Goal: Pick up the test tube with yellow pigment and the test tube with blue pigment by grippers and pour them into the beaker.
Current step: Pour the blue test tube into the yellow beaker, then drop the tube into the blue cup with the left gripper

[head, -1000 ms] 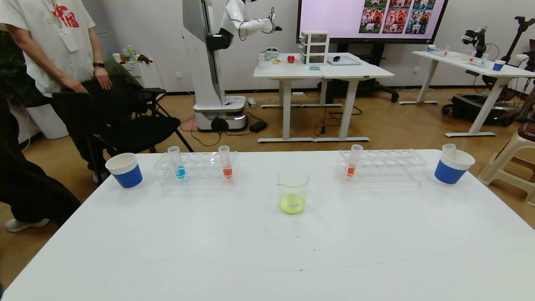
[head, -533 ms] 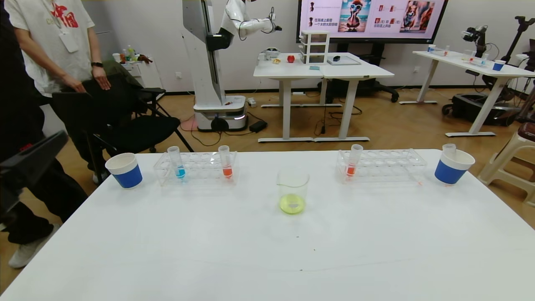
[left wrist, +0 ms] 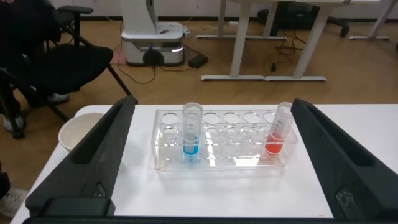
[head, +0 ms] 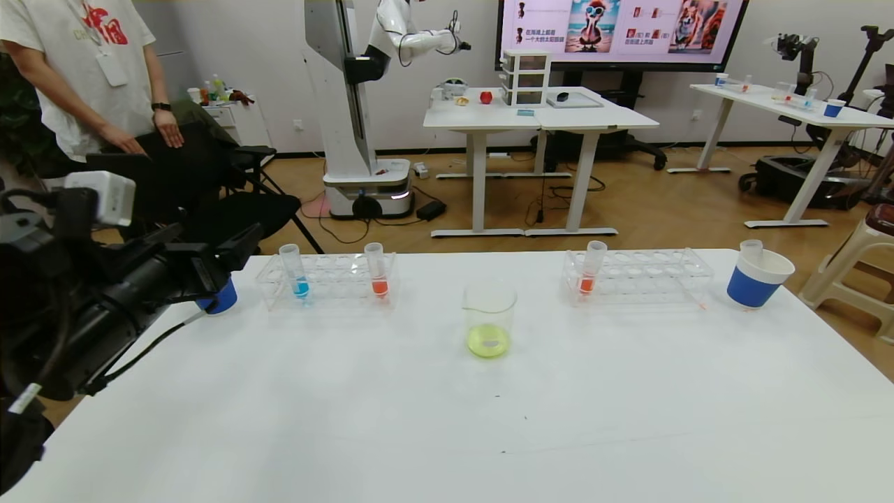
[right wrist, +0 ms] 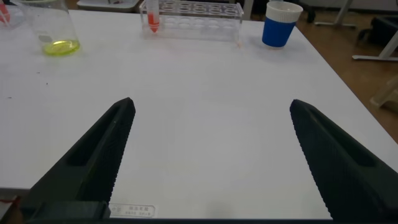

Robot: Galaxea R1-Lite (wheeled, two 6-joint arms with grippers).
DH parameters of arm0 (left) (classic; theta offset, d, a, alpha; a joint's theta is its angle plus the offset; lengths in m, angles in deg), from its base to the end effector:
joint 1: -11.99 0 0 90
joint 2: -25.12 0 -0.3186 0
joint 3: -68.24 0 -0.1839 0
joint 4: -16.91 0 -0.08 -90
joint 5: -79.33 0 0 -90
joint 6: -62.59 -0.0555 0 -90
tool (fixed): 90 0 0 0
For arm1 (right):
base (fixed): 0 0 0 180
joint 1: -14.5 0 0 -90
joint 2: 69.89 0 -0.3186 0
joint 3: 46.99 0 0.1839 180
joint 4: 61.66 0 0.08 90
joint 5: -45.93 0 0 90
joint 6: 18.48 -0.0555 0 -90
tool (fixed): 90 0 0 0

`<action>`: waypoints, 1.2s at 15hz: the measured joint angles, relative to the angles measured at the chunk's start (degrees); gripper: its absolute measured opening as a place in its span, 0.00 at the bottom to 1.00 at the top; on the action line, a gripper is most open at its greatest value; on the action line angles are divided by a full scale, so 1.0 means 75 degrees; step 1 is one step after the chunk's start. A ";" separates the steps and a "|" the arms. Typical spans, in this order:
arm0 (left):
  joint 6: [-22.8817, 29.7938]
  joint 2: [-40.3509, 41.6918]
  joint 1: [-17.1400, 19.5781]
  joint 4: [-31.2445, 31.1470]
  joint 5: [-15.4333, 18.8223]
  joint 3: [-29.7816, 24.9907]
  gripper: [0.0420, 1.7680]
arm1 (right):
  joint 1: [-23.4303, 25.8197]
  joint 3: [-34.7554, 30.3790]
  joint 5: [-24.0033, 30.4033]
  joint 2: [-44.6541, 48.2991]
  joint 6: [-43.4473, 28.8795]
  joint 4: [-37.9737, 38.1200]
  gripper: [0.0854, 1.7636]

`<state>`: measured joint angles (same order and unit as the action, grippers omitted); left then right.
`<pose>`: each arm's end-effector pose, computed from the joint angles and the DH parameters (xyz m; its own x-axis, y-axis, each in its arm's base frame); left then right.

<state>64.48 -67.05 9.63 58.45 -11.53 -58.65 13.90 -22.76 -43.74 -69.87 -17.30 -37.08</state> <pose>0.2900 -0.0111 0.2084 0.9987 -0.0261 0.0433 0.0276 0.9991 -0.0336 -0.0154 0.0002 0.0746 0.9999 0.0162 -0.0058 -0.0163 0.9997 -0.0206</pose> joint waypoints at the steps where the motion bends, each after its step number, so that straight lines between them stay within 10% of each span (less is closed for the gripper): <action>1: 0.0037 -0.0419 -0.0050 0.0462 -0.0085 -0.0080 0.99 | 0.0000 0.0000 -0.0003 0.0000 0.0000 0.0000 0.98; 6: 0.0046 -0.2620 -0.0408 0.2859 -0.0811 -0.0577 0.99 | 0.0000 0.0000 0.0000 0.0000 0.0000 0.0000 0.98; 18: 0.0085 -0.4488 -0.0562 0.2958 -0.1292 0.1247 0.99 | 0.0000 0.0000 -0.0003 0.0000 0.0000 0.0000 0.98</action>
<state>65.12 -100.71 5.41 80.63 -21.22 -49.30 13.90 -22.76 -43.77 -69.87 -17.30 -37.08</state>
